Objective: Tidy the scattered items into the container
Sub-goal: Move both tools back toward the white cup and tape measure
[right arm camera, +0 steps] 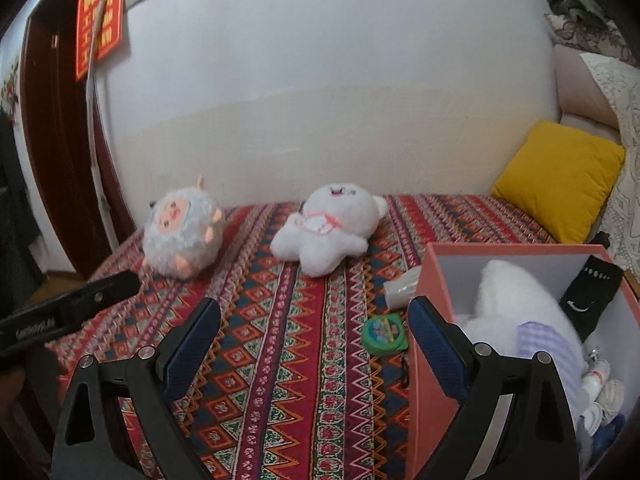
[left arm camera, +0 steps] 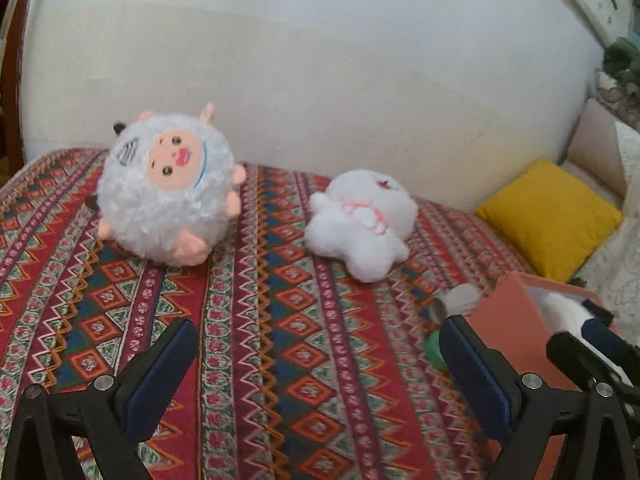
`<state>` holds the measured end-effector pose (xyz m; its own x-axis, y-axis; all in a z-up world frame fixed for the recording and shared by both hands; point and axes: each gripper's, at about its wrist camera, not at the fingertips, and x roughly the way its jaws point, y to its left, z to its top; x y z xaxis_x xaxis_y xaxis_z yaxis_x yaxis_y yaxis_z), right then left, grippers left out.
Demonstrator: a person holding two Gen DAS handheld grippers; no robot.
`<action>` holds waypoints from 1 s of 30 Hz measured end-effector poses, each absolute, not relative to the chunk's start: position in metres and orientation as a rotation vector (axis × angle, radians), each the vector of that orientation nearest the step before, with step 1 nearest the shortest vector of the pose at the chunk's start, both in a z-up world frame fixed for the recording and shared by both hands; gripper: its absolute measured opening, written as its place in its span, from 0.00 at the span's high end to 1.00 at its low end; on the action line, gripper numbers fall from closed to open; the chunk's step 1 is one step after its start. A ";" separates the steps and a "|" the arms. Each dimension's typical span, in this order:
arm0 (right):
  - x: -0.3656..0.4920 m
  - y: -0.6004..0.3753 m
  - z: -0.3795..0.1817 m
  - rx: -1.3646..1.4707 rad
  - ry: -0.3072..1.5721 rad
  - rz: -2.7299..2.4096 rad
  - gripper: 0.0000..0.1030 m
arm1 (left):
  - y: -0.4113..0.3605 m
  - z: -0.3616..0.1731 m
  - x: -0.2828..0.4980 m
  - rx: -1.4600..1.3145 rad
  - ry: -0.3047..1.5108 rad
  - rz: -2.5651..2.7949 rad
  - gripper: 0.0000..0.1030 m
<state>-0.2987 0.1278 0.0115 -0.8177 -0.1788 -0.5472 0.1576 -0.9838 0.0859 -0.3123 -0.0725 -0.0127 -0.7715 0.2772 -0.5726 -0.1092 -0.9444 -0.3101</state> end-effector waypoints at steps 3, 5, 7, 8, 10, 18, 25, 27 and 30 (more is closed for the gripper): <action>-0.314 0.124 -0.003 0.913 -0.019 -2.831 0.06 | -0.067 -0.026 -0.339 -0.977 -0.354 2.714 0.03; -0.326 0.121 -0.016 0.961 -0.011 -2.822 0.06 | -0.060 -0.033 -0.361 -0.997 -0.329 2.683 0.03; -0.334 0.118 -0.026 0.989 0.006 -2.811 0.06 | -0.053 -0.041 -0.383 -1.016 -0.304 2.651 0.03; -0.340 0.115 -0.033 1.005 0.021 -2.804 0.06 | -0.049 -0.045 -0.397 -1.028 -0.290 2.628 0.03; -0.349 0.109 -0.047 1.040 0.053 -2.800 0.06 | -0.038 -0.051 -0.426 -1.042 -0.258 2.589 0.03; -0.399 0.084 -0.110 1.180 0.468 -3.060 0.07 | 0.001 -0.056 -0.499 -1.063 -0.106 2.490 0.03; -0.422 0.092 -0.121 1.206 0.456 -3.118 0.08 | -0.017 -0.068 -0.505 -1.093 -0.180 2.445 0.03; -0.416 0.105 -0.122 1.204 0.450 -3.131 0.16 | -0.013 -0.076 -0.498 -1.104 -0.186 2.409 0.03; -0.405 0.105 -0.122 1.195 0.522 -3.091 0.20 | 0.010 -0.080 -0.490 -1.094 -0.144 2.336 0.03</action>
<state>-0.4047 0.1054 -0.1219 -0.7266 0.3043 -0.6160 -0.0851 -0.9295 -0.3588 -0.4895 0.0097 -0.0797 -0.5168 0.5223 -0.6783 -0.4348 -0.8427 -0.3176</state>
